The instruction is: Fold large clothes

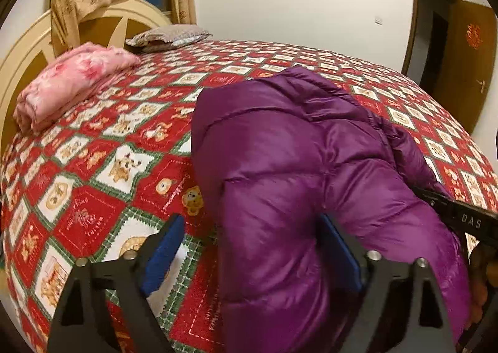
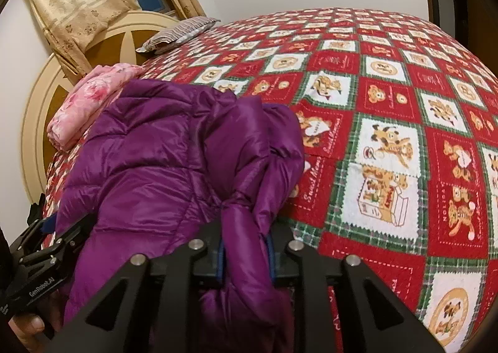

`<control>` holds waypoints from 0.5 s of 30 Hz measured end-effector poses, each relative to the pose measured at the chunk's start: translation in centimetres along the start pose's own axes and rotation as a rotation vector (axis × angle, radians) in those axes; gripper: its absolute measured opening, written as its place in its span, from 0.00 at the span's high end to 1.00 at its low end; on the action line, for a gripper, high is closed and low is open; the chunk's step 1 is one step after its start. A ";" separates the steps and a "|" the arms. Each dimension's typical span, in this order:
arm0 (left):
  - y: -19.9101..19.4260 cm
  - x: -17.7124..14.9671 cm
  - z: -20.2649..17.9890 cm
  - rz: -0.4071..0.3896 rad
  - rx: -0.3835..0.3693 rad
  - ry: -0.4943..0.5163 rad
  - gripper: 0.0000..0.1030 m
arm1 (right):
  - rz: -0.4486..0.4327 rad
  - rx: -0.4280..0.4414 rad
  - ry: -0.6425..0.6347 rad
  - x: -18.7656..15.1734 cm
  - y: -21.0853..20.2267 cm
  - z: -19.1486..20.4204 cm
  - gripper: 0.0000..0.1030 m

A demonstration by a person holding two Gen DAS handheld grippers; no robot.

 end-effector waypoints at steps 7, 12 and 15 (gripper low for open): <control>0.8 -0.4 0.2 0.011 -0.005 -0.017 0.06 | -0.005 -0.022 -0.004 -0.4 0.4 0.0 0.69; 1.2 -0.6 0.2 0.018 -0.015 -0.035 0.04 | -0.006 -0.026 0.007 -0.7 0.7 -0.3 0.66; 1.4 -0.6 0.3 0.023 -0.019 -0.044 0.04 | -0.006 -0.032 0.006 -0.7 0.8 -0.3 0.65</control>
Point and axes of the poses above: each gripper's, at about its wrist camera, not at the fingertips, and y roughly the way its jaws point, z to its left, x to its top, the point moved 2 cm from there along y, roughly the way its jaws point, and after that the axes turned 13 degrees about x, right-handed, at the moved point
